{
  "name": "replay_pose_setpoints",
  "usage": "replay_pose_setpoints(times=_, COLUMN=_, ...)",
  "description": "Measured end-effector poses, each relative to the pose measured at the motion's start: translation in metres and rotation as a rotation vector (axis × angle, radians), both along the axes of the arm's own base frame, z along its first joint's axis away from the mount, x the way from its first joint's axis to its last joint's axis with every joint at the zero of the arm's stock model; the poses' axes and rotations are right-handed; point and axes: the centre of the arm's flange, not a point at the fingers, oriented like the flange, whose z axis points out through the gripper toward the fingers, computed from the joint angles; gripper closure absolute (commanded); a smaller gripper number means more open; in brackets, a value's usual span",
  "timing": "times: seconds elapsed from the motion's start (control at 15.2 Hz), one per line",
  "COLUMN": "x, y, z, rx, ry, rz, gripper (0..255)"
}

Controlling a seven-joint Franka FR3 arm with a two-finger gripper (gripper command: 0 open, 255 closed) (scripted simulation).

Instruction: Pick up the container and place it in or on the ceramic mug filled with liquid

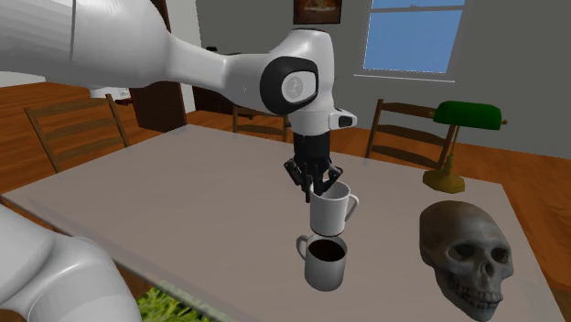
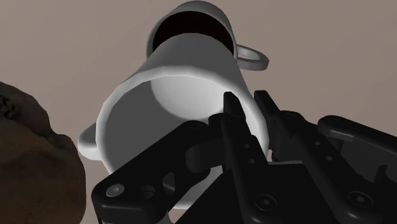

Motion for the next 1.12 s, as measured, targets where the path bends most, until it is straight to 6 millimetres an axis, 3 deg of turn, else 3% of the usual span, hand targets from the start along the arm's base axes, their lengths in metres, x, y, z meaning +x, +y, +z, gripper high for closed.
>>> replay_pose_setpoints(times=0.66, x=0.0, y=0.001, z=-0.052, rx=0.0, ry=0.0, rz=0.0, gripper=255)
replay_pose_setpoints(times=1.06, x=-0.001, y=0.001, z=-0.055, rx=0.0, ry=0.0, rz=0.0, gripper=255)
replay_pose_setpoints(times=1.12, x=-0.001, y=0.001, z=-0.056, rx=0.0, ry=0.0, rz=0.0, gripper=0)
